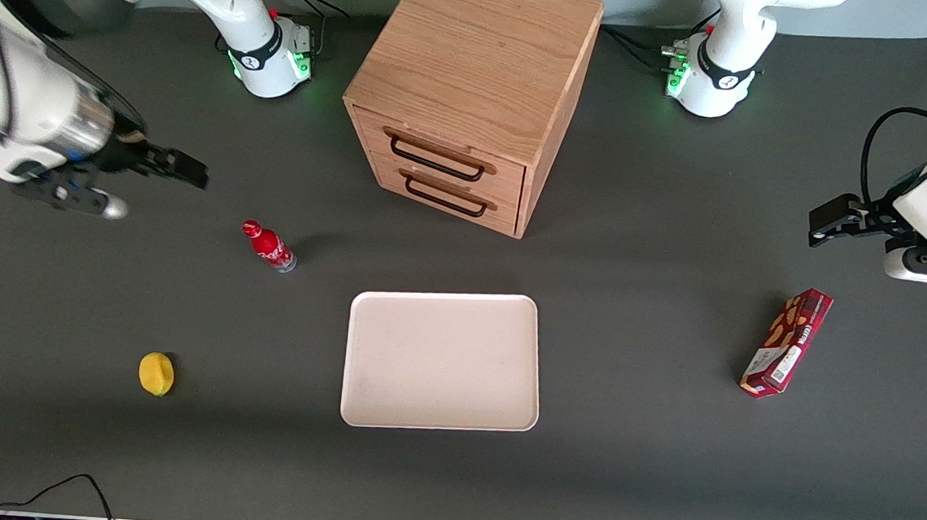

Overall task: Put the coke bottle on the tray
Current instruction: 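Move the right gripper down over the red Coca-Cola bottle, then close the right gripper around the bottle's body and lift it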

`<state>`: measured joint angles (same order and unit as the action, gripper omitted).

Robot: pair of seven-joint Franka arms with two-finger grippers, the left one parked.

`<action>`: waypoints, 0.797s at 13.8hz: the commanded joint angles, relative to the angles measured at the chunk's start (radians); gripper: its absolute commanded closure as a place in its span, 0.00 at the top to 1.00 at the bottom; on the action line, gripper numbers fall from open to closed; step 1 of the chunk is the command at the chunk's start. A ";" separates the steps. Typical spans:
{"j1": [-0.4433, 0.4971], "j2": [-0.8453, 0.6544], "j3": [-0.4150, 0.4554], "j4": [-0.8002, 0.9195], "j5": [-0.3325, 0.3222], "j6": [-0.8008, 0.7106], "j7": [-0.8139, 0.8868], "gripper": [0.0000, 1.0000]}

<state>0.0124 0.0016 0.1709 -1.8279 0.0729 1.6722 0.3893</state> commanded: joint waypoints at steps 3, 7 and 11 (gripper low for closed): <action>0.003 0.035 0.028 -0.293 -0.070 0.389 0.051 1.00; -0.005 0.069 0.028 -0.398 -0.096 0.563 0.060 0.95; -0.002 0.064 0.028 -0.425 -0.097 0.574 0.077 0.11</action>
<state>0.0078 0.0832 0.1995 -2.2316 -0.0047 2.2257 0.4342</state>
